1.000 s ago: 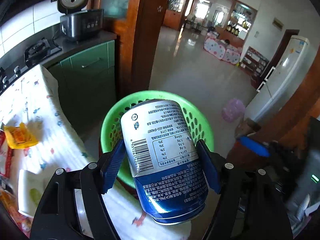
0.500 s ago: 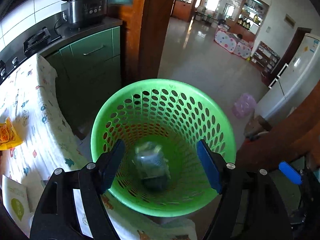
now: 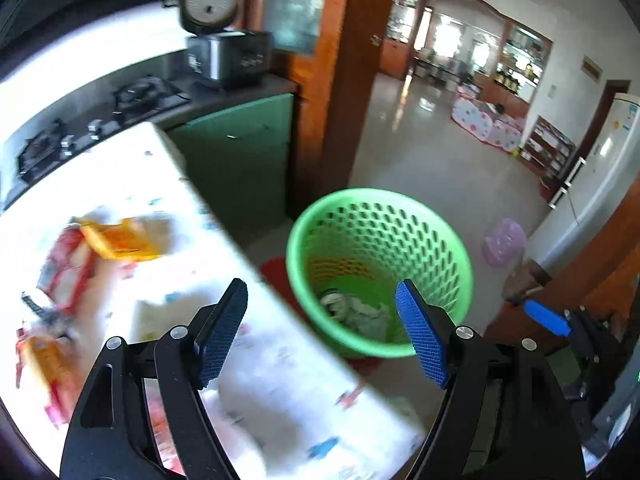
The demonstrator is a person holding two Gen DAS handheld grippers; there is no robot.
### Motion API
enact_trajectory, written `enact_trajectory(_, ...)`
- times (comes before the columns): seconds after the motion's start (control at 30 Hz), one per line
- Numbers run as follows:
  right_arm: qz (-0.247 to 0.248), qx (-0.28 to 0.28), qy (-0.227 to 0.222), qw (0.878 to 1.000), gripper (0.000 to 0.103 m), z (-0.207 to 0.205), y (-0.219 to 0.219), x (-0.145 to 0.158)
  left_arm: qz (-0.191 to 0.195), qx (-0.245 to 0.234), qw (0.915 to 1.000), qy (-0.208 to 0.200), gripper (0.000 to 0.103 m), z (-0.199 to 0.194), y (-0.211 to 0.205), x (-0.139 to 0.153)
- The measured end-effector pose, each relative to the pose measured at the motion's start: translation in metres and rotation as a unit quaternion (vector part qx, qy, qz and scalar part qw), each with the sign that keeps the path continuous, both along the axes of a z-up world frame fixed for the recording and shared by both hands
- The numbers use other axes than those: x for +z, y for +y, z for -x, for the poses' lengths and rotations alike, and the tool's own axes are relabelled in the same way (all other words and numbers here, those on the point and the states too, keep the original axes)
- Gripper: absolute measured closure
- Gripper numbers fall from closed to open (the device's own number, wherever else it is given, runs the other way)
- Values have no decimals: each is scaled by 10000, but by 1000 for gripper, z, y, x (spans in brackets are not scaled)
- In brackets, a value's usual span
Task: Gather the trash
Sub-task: 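Return both tools to the table and grasp the red paper cup with the right tool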
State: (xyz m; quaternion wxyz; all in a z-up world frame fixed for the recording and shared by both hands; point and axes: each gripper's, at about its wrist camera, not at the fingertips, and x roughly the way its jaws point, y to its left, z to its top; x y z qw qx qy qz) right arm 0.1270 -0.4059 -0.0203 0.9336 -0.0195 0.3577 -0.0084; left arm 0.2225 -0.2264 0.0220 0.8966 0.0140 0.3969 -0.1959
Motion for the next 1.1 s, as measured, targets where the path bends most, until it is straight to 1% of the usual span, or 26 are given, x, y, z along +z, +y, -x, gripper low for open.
enact_trajectory(0.1, -39, 180, -55, 9998, 31, -1, 19, 7, -35, 277, 9996, -87, 27, 12, 38, 9)
enact_trajectory(0.2, -63, 358, -55, 9993, 31, -4, 39, 12, 75, 579, 9983, -85, 27, 21, 78, 15)
enact_trajectory(0.37, -36, 686, -72, 9976, 31, -6, 70, 21, 153, 1132, 9932, -212, 26, 35, 138, 23)
enact_trajectory(0.4, -46, 770, -71, 9970, 31, -6, 78, 23, 122, 1215, 9922, -232, 26, 37, 147, 22)
enact_trajectory(0.5, -113, 968, -47, 9952, 31, -5, 98, 27, -17, 1473, 9887, -277, 26, 50, 174, 18)
enact_trajectory(0.6, -247, 1149, 30, 9931, 31, -6, 115, 29, -54, 1690, 9854, -204, 26, 56, 198, 13)
enact_trajectory(0.7, -446, 1375, 141, 9894, 31, -9, 137, 30, -178, 1945, 9805, -226, 26, 65, 225, 10)
enact_trajectory(0.8, -693, 1601, 363, 9840, 30, -15, 156, 29, -176, 2140, 9766, -116, 26, 71, 246, 6)
enact_trajectory(1.0, -956, 1960, 657, 9737, 31, -30, 198, 33, -73, 2421, 9702, -64, 26, 82, 282, 0)
enact_trajectory(1.1, -1096, 2000, 824, 9702, 31, -43, 213, 34, 51, 2524, 9676, -5, 26, 82, 294, -7)
